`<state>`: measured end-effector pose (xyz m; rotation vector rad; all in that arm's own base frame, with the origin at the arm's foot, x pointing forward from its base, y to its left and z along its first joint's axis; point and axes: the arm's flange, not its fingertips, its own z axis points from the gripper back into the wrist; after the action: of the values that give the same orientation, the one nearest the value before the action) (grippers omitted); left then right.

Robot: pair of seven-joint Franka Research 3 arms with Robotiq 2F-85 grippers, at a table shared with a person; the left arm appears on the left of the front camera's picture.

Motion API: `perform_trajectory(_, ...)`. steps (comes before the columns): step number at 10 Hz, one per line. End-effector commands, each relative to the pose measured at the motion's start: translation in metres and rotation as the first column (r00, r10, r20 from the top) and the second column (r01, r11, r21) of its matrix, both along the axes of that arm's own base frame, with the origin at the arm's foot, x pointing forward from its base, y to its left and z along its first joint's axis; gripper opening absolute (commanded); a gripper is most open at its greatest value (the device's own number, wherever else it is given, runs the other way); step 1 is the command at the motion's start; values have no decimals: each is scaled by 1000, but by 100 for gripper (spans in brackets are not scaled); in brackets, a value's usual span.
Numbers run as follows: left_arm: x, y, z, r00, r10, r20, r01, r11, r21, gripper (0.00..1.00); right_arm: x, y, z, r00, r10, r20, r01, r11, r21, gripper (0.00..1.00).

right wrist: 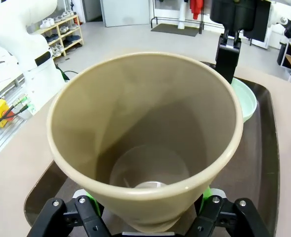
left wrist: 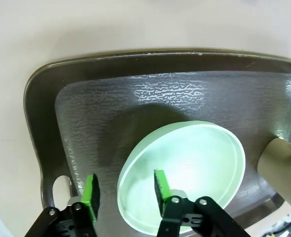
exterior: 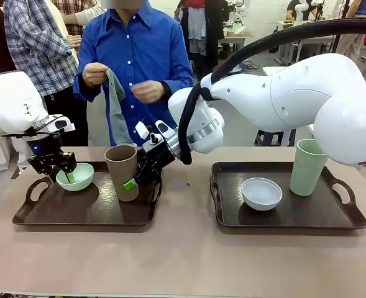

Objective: Set up a tray with a mat and arrange the tableware.
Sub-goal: Pick up the Picnic Bowl and Reusable plastic cup from the Handle tray in front of the human's position and hold them in the air.

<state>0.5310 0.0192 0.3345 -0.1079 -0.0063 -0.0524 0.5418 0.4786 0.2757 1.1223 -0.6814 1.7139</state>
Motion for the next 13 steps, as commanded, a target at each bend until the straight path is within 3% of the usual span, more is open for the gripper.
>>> perform_trajectory(1, 2, 1, 4, 1000, 26, -12, -26, 999, 29, 19, 3, 2, 0, 1000, 5, -8, -5, 1000, -30, 23)
perform_trajectory(2, 2, 2, 5, 1000, 28, -12, -27, 999, 35, 0, 3, 1, 0, 1000, 5, -7, -5, 1000, -30, 23)
perform_trajectory(3, 1, 3, 7, 999, 30, -12, -29, 999, 44, 0, 2, 0, -1, 1000, 1, -8, -1, 999, -32, 0)
perform_trajectory(4, 0, 3, 8, 999, 32, -13, -31, 998, 51, 0, 2, -3, -1, 1000, -6, -9, 6, 999, -33, 23)
perform_trajectory(5, 0, 4, 10, 999, 32, -15, -31, 998, 52, 0, 2, -5, -1, 1000, -12, -10, 12, 1000, -29, 0)
perform_trajectory(7, 0, 4, 10, 999, 29, -25, -27, 998, 60, 0, 2, -7, 0, 1000, -10, -9, 10, 1000, -24, 0)
perform_trajectory(8, 0, 4, 10, 999, 26, -28, -24, 998, 64, 0, 2, -7, 1, 1000, -5, -9, 5, 1000, -20, 23)
perform_trajectory(10, -10, 2, 25, 1000, 29, -3, -29, 999, 21, 0, -13, -13, 24, 1000, -4, 1, 4, 1000, 15, 19)
perform_trajectory(13, -56, 5, 98, 995, -6, 99, 11, 998, -57, 0, -70, -24, 100, 987, -42, 156, 35, 998, 44, 19)
